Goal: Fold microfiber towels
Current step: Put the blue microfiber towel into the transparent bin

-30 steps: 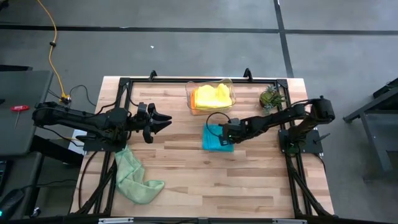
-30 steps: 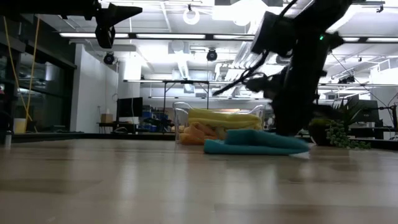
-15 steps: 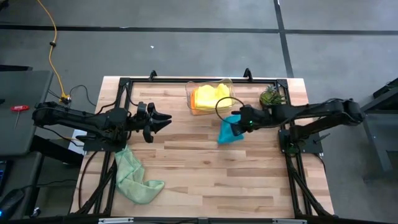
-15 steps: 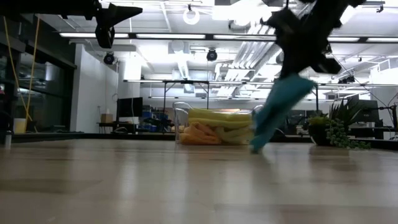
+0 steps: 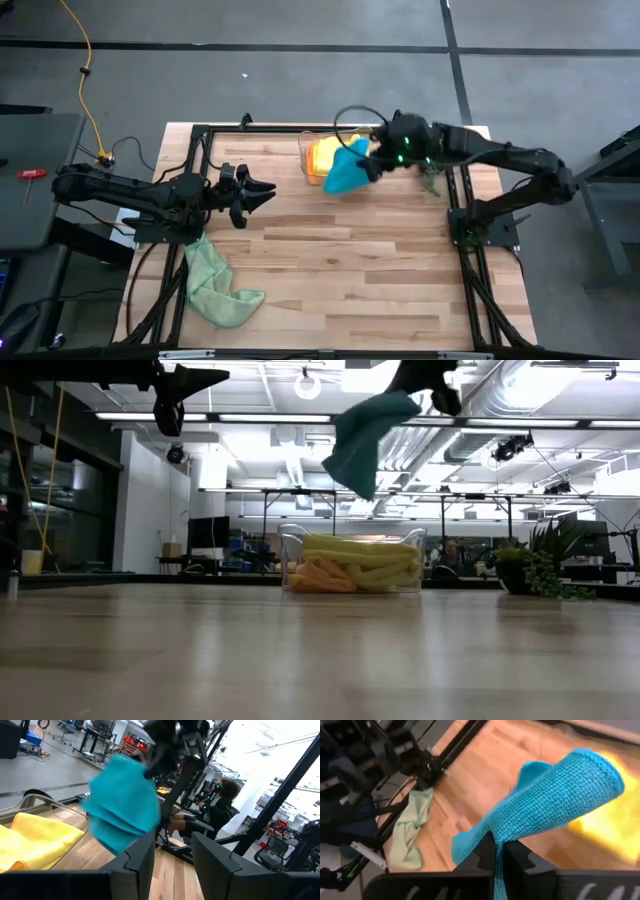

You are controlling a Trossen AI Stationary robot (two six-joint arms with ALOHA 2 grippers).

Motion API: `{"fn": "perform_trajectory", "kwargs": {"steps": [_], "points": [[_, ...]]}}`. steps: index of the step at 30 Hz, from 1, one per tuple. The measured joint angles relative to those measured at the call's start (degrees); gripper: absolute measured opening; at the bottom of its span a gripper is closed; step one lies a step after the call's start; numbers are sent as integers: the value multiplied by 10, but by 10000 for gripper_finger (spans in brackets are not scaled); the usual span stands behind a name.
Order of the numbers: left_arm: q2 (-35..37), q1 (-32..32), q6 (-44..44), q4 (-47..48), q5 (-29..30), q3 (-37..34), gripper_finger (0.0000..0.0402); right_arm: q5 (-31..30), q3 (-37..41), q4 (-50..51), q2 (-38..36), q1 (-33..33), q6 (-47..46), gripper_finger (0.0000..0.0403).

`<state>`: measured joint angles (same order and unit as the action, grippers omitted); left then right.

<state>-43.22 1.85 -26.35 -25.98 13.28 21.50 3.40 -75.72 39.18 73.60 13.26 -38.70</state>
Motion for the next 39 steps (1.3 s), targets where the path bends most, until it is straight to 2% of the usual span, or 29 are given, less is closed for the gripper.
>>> {"fn": "perform_trajectory", "kwargs": {"steps": [6, 11, 15, 19, 22, 26, 31, 35, 39], "points": [[0, 0, 0, 0, 0, 0, 118, 60, -75, -4, 91, 83, 82, 0], [0, 0, 0, 0, -1, 0, 118, 98, -129, -45, 184, 132, 115, 0], [0, 0, 0, 0, -2, 0, 118, 126, -176, -90, 238, 156, 131, 0], [0, 0, 0, 5, -2, 0, 118, 140, -194, -97, 255, 161, 155, 0], [0, 0, 0, 7, -1, 0, 118, 128, -165, -64, 256, 161, 167, 0], [0, 0, 0, 7, 7, 0, 118, 108, -71, -81, 257, 161, 134, 0], [0, 0, 0, 7, 11, 0, 118, 33, 24, -92, 258, 171, 116, 0], [0, 0, 0, 7, 16, 0, 118, 27, 35, -100, 258, 192, 117, 0], [0, 0, 0, 4, 29, 0, 118, 27, 1, -98, 258, 200, 134, 0]]}}
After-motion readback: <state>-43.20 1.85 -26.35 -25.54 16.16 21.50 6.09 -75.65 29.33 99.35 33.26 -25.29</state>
